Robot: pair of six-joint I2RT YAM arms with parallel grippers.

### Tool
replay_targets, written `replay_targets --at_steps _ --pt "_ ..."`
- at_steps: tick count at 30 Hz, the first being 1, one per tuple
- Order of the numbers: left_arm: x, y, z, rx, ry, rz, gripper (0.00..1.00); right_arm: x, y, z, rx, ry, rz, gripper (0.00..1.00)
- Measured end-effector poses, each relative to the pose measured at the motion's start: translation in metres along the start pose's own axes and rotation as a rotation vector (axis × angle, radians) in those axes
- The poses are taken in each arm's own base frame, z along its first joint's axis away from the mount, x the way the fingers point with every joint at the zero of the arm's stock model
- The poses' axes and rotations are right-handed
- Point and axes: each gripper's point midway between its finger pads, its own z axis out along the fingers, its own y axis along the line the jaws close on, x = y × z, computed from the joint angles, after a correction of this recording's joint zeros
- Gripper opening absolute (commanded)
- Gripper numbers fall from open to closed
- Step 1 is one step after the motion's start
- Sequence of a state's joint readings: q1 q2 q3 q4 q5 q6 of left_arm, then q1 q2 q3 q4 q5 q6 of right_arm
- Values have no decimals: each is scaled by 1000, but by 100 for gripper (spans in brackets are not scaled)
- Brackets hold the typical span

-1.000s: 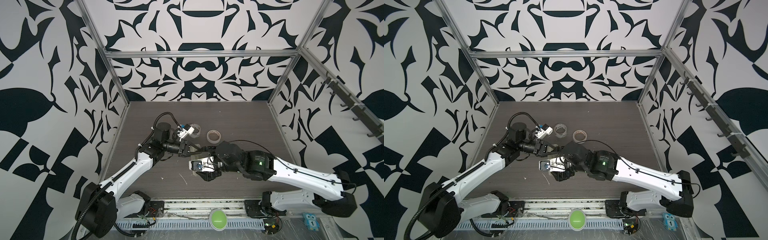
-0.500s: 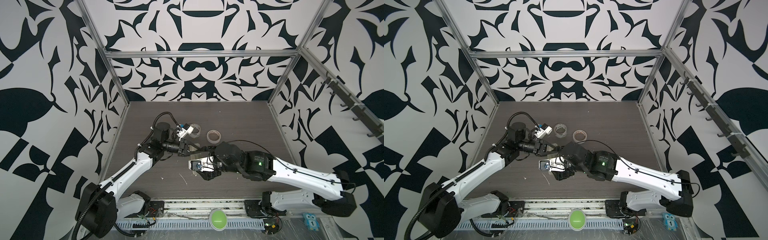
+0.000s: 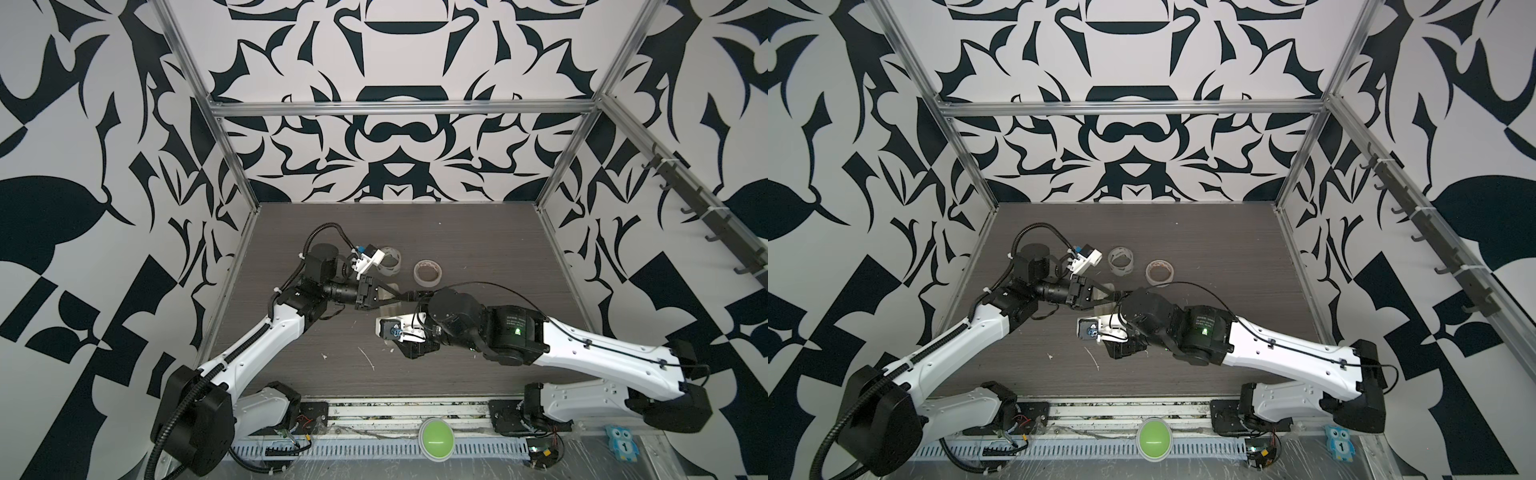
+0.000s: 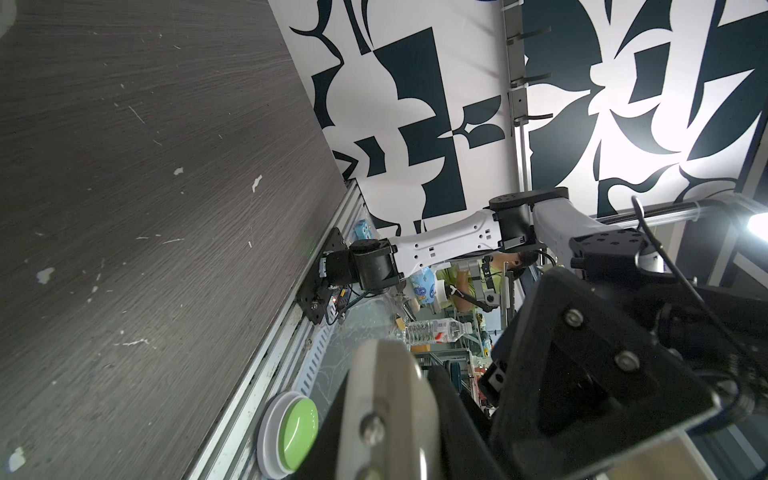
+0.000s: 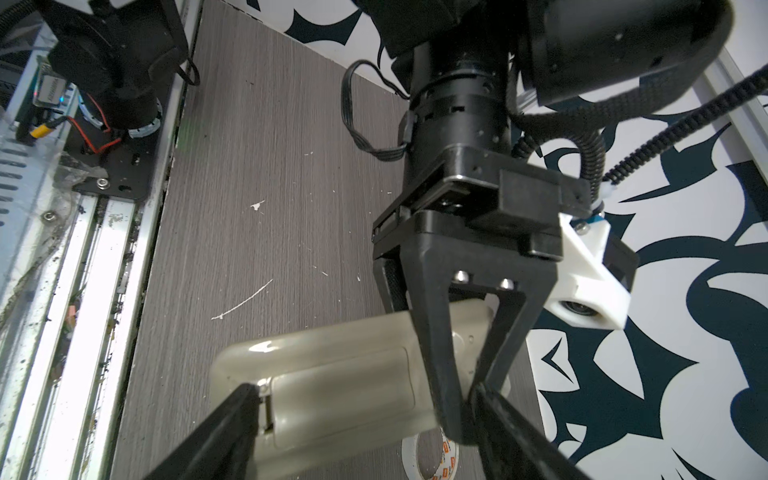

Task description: Load the batteries into the remote control

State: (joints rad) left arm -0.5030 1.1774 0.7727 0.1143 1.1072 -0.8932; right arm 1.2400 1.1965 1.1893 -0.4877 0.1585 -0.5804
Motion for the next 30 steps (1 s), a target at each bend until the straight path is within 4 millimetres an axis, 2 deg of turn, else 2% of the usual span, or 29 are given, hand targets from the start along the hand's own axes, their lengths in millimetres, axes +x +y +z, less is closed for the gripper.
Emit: replay_targets --at_steps 30 --pt "-6 2 -3 -9 -25 -27 0 -1 -6 -4 68 -16 -10 84"
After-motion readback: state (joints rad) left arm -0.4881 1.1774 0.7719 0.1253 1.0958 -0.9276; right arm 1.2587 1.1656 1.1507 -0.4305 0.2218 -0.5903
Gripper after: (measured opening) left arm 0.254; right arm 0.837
